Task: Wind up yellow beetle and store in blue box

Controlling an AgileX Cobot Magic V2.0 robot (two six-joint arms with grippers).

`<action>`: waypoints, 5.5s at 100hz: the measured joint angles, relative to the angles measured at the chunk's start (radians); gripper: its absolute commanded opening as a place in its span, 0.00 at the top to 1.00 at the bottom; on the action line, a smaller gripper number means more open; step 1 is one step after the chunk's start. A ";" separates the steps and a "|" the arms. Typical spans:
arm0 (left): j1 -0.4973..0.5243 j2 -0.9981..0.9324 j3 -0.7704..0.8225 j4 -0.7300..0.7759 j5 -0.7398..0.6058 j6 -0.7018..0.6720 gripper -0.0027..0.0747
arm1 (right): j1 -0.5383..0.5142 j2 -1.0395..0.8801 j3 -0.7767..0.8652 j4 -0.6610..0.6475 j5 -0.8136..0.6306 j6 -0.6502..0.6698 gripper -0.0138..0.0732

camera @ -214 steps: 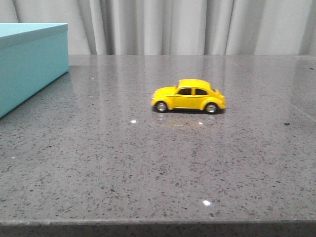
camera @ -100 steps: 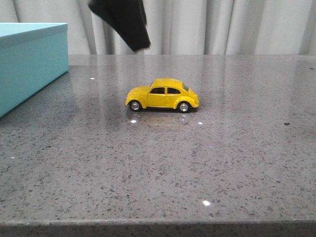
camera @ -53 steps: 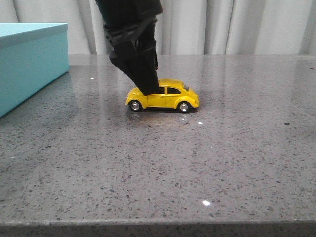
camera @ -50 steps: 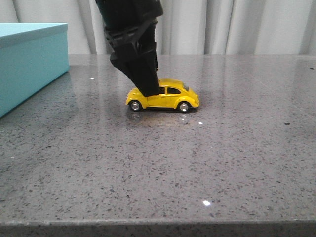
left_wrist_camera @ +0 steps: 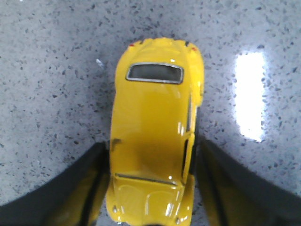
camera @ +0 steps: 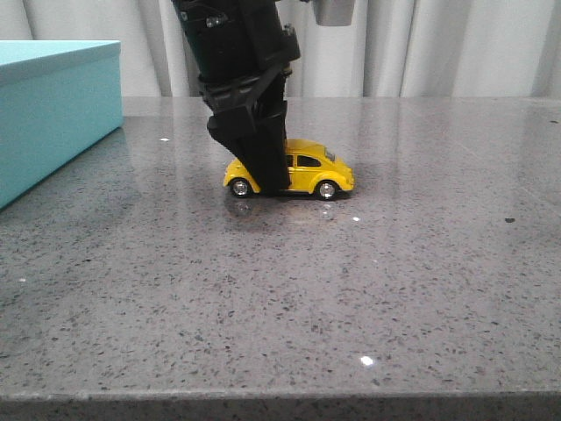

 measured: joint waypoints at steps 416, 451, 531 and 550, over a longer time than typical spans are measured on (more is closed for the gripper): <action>0.680 -1.479 1.076 0.029 -0.464 -0.906 0.99 | 0.000 -0.405 0.529 0.000 -0.484 -0.144 0.92; 0.680 -1.682 1.257 -0.032 -0.470 -0.906 0.99 | 0.000 -0.510 0.721 0.000 -0.660 -0.144 0.92; 0.680 -1.707 1.264 -0.050 -0.470 -0.906 0.99 | 0.000 -0.547 0.756 -0.002 -0.710 -0.147 0.92; 0.680 -1.707 1.266 -0.050 -0.470 -0.906 0.99 | 0.000 -0.547 0.756 -0.002 -0.710 -0.147 0.92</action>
